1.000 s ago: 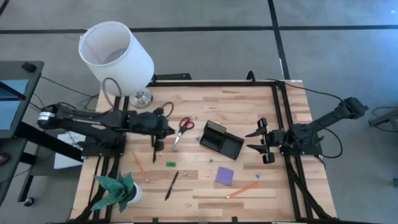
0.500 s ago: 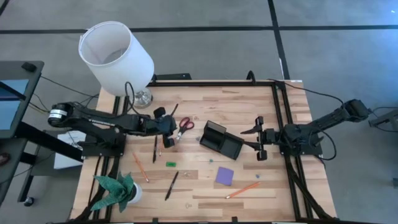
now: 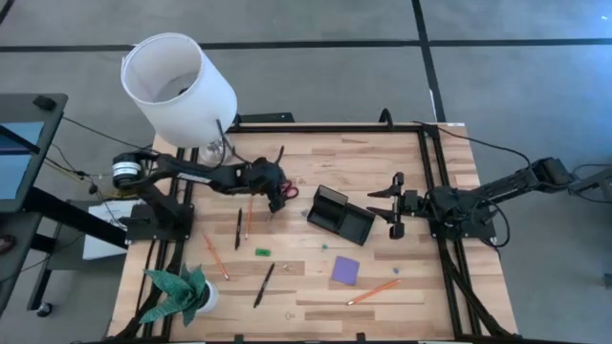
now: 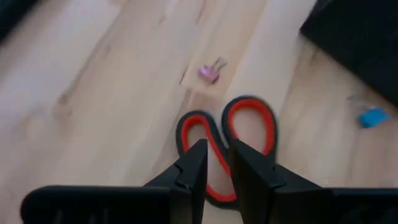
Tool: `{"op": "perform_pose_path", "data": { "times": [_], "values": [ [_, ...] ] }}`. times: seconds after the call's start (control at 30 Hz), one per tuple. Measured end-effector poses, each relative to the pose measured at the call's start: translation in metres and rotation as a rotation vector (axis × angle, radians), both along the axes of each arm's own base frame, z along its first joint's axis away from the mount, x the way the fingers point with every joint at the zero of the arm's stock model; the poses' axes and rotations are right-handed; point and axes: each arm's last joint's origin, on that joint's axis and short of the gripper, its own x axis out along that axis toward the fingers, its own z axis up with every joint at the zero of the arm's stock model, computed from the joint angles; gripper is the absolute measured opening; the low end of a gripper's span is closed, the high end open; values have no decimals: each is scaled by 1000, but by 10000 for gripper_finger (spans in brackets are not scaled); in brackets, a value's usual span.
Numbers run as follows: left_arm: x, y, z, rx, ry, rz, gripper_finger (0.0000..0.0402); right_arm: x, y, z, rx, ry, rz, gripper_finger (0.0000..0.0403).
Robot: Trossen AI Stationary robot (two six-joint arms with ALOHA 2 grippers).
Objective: Pick and place office supplies into organizer
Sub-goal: Put the black scissors into the black desk organizer
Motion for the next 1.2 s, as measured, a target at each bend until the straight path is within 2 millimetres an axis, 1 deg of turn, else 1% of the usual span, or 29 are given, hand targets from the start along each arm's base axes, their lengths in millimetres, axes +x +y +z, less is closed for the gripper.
{"op": "perform_pose_path", "data": {
  "times": [0.1,0.23,0.53,1.2],
  "values": [
    [1,9,-11,-10,12,29,68,0,0,0,0,0,0,175],
    [1,15,-19,-36,25,32,68,0,0,0,-25,2,-2,177],
    [1,17,-20,-13,34,50,68,0,-2,1,-31,-8,-13,176],
    [0,17,-21,-70,22,121,68,0,-2,1,-15,-13,-12,178]
  ]
}}
